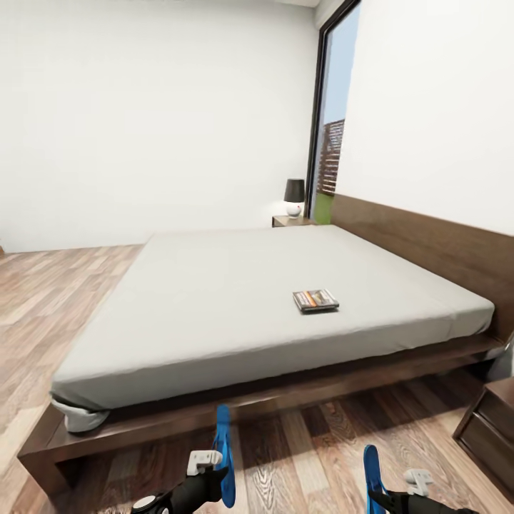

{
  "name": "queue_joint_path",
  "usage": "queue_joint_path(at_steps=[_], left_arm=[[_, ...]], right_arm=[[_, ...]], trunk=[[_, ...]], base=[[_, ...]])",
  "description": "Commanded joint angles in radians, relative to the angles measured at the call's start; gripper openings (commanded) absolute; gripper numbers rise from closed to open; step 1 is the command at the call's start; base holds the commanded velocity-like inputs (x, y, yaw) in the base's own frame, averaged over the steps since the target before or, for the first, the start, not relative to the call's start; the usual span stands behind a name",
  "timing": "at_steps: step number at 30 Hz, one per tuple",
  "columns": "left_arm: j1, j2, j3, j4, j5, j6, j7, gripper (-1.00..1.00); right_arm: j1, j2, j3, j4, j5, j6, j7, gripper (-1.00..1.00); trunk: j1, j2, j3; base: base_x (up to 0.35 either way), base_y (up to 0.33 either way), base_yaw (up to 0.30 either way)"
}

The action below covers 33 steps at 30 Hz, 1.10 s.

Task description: In the bedroom, move the book from the bed onto either nightstand, and place the two sandals side by side next to the bed.

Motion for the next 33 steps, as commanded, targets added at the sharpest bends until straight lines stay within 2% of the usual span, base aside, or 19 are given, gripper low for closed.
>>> queue_joint_path(at_steps=[1, 24, 33], left_arm=[[-0.001, -0.001, 0.005, 0.001, 0.002, 0.001, -0.005, -1.0], [-0.001, -0.001, 0.005, 0.001, 0.002, 0.001, -0.004, -1.0], [-0.001, 0.0, 0.008, 0.001, 0.003, 0.001, -0.005, -1.0]], right_arm=[[0.0, -0.001, 0.004, -0.001, -0.012, 0.009, 0.0, -1.0], [0.0, -0.001, 0.003, -0.001, -0.012, 0.011, 0.003, -1.0], [0.0, -0.001, 0.004, -0.003, -0.013, 0.012, 0.008, -1.0]], trunk=[[0.0, 0.0, -0.001], [0.0, 0.0, -0.001], [0.0, 0.0, -0.001]], base=[[0.0, 0.0, 0.29], [0.0, 0.0, 0.287], [0.0, 0.0, 0.027]])
